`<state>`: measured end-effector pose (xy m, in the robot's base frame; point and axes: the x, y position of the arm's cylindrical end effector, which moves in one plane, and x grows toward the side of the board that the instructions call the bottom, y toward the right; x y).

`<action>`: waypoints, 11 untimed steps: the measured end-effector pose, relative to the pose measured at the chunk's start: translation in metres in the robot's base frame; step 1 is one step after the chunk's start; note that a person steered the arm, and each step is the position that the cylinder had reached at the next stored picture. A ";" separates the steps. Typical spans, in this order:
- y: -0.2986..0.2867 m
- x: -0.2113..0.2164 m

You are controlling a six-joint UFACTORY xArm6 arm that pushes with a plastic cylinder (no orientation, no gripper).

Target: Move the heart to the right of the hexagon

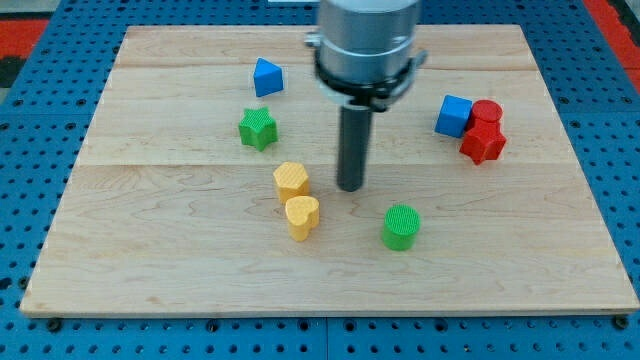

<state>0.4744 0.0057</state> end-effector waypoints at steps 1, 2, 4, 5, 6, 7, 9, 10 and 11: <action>-0.043 0.000; -0.046 0.000; 0.030 0.002; 0.035 0.029; 0.030 0.040; 0.033 0.069; -0.030 0.097; -0.021 0.081; -0.021 0.066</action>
